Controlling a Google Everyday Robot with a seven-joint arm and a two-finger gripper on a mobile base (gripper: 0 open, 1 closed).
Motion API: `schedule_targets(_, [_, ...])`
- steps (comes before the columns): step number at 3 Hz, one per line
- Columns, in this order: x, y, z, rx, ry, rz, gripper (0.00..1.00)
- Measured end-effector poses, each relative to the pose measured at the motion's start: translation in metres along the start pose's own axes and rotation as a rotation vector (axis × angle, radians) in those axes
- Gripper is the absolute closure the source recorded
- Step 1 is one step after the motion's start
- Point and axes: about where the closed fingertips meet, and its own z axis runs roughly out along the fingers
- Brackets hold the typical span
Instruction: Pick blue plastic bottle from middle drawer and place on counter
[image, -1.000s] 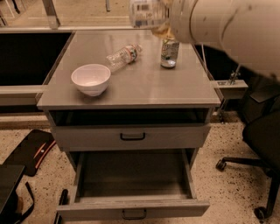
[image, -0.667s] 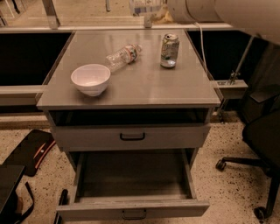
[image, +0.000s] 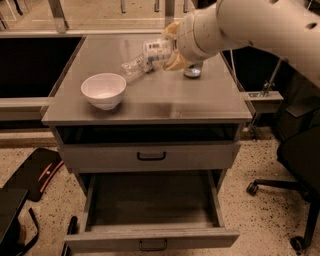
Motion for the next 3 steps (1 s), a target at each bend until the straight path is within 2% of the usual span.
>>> schedule_targets(1, [-0.003, 0.047, 0.028, -0.079, -0.064, 0.049, 1.0])
schedule_targets(2, [0.001, 0.076, 0.041, -0.11, -0.088, 0.093, 1.0])
schedule_targets(3, [0.007, 0.093, 0.048, -0.116, -0.096, 0.121, 1.0])
